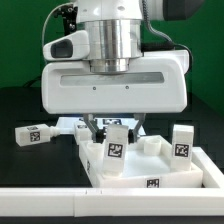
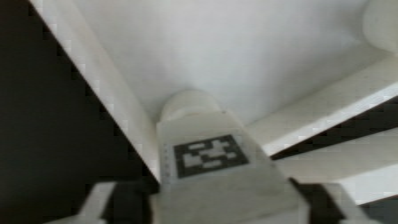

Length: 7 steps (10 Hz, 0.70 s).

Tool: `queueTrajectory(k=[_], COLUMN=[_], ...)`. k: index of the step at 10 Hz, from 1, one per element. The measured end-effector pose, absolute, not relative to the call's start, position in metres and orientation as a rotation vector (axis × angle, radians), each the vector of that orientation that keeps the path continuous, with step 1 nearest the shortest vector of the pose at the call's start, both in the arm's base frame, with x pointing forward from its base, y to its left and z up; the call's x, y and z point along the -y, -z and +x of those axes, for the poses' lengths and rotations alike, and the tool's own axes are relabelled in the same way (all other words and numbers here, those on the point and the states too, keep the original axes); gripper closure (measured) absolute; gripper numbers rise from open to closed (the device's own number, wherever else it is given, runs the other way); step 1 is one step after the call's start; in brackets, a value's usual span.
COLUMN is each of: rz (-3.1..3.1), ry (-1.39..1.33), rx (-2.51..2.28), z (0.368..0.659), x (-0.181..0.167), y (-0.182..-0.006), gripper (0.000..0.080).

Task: Assemble square table

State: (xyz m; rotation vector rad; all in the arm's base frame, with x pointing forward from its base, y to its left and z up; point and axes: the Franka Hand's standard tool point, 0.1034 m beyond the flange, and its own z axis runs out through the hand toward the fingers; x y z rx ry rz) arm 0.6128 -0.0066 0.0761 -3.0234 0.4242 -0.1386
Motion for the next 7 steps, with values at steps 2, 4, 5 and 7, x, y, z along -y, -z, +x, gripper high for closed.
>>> queueTrajectory(k=[2, 4, 5, 7], rz=[-2.992, -2.905, -2.851, -2.557], ry=[0.132, 0.12, 0.115, 0.075], rx=[-0.576, -0.897, -1.043, -1.595], z=[0.6127, 0.614, 0.6153, 0.6174], x=[0.0063, 0.0031, 0.0036, -0.0009], y=[-0.076, -0.0751, -0.075, -0.0744], gripper=[0.0515, 0.0515, 0.0515, 0.0515])
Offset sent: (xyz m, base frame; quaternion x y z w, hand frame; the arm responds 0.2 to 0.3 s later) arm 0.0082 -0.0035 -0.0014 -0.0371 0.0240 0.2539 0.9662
